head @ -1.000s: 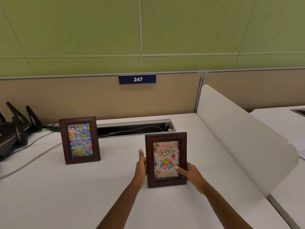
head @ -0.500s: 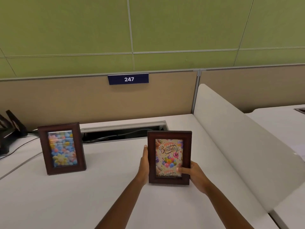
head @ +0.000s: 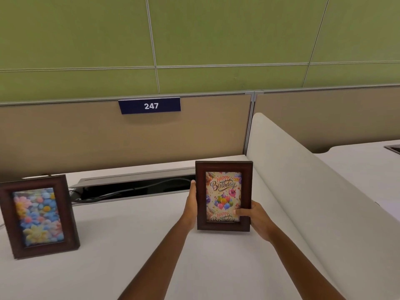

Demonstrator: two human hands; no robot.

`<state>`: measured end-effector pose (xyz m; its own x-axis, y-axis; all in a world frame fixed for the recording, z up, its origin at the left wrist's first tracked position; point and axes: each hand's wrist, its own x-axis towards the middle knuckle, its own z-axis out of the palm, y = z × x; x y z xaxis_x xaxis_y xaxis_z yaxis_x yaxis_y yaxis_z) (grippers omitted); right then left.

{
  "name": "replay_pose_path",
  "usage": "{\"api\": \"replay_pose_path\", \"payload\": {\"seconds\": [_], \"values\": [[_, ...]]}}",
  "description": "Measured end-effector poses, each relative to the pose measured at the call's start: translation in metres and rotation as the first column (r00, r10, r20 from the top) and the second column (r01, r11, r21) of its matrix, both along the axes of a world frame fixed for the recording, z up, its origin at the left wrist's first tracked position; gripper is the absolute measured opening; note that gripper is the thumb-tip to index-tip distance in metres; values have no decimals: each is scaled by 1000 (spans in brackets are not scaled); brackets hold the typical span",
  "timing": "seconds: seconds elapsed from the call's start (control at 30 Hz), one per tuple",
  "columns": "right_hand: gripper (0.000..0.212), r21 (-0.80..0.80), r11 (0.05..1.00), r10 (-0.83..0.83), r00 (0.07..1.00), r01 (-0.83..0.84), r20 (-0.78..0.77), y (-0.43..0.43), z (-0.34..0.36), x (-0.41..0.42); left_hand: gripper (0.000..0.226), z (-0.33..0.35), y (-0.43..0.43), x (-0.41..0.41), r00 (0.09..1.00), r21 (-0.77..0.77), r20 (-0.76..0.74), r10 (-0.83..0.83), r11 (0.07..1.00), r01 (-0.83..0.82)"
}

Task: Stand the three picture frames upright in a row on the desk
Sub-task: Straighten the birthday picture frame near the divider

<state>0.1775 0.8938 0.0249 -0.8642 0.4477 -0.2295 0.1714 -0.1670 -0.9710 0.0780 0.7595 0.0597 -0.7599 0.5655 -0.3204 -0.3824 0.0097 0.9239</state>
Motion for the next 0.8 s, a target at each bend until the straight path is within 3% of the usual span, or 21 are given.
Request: {"api": "replay_pose_path", "payload": {"seconds": [0.33,0.8], "values": [[38,-26,999,-44,999,44,29,22,-11,-15,59,-14,24,-20,998,39,-13,-65,997,66],[37,-9,996,-87,995,87,51,28,-11,-20,59,-33,31,-17,1000,-4,18,-12,1000,12]]}}
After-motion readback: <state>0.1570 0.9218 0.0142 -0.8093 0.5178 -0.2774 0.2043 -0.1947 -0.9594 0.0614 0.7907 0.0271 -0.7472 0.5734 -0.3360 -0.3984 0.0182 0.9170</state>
